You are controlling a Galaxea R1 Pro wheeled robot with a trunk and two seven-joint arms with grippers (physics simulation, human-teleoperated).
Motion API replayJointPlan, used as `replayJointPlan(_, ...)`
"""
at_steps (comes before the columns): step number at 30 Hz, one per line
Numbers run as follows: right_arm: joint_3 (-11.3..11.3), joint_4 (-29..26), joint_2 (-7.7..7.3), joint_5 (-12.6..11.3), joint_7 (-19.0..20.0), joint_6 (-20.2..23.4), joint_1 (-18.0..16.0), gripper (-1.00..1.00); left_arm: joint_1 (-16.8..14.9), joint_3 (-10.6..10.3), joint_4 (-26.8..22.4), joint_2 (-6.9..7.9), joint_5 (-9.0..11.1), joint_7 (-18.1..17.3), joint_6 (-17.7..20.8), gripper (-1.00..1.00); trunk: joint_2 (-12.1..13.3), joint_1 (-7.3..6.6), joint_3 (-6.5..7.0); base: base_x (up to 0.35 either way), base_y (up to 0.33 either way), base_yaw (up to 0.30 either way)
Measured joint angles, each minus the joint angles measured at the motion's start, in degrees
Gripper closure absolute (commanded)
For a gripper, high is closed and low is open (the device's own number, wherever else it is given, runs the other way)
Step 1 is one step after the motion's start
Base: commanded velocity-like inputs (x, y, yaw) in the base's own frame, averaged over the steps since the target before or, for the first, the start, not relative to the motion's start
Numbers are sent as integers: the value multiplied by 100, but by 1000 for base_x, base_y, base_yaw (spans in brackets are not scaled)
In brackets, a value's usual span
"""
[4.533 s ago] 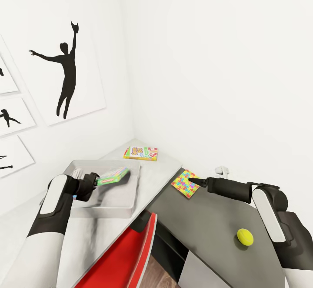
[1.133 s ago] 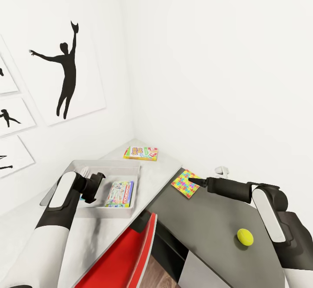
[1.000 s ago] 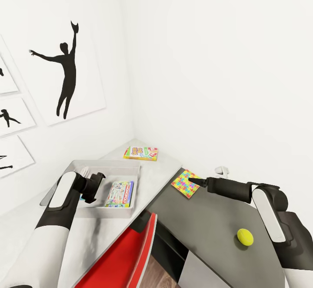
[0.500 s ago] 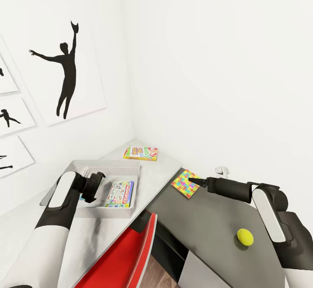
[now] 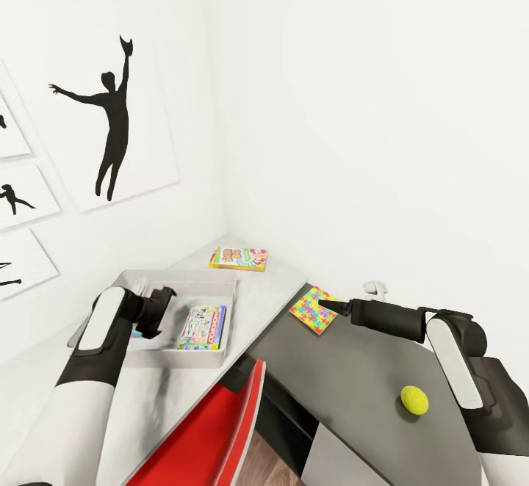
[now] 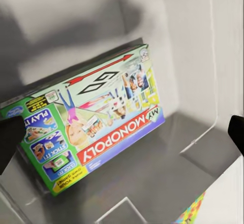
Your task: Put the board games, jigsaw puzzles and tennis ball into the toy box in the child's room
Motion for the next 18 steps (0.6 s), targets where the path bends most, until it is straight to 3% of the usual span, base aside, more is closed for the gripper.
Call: replayJointPlan(18,-24,10,-9,23,38,0,4,-100,261,-19,-1106,7,527,-19,292,-100,0,0,0,0,0,0)
